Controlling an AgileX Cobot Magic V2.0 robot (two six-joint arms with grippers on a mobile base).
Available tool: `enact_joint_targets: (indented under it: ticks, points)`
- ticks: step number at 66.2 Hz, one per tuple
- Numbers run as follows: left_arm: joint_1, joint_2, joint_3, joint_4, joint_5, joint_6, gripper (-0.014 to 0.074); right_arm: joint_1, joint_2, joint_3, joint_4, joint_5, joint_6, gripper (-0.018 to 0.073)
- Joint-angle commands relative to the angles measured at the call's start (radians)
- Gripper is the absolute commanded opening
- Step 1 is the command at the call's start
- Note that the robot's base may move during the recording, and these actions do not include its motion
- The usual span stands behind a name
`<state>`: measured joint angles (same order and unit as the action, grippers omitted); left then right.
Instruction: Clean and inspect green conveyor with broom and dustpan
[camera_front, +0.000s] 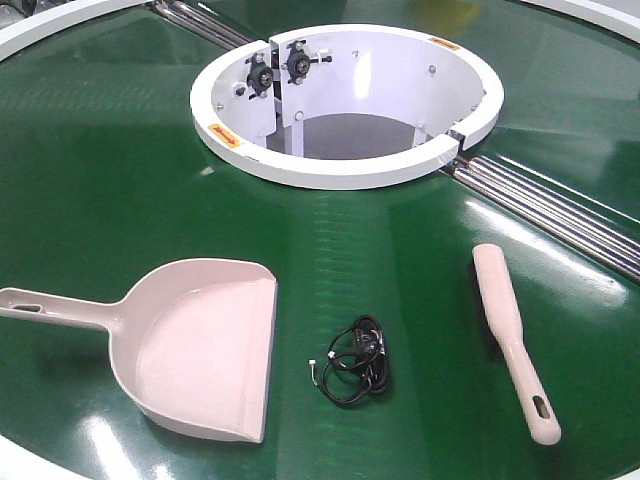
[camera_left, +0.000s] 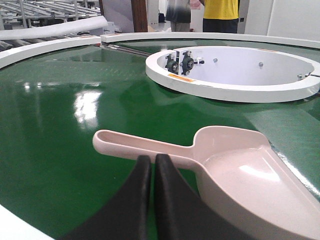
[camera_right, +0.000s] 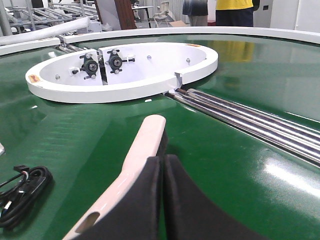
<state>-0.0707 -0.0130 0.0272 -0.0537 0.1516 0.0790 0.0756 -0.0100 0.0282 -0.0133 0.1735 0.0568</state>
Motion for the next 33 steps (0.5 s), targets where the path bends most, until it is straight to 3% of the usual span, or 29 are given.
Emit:
enact_joint_targets:
  ticks: [1, 33]
  points:
    - [-0.005, -0.014, 0.030, -0.002, -0.076, -0.001, -0.0006, 0.000, -0.017, 0.020, -0.002, -0.076, -0.007, -0.0005]
    - [-0.005, -0.014, 0.030, -0.002, -0.076, -0.001, -0.0006, 0.000, -0.017, 0.020, -0.002, -0.076, -0.007, -0.0005]
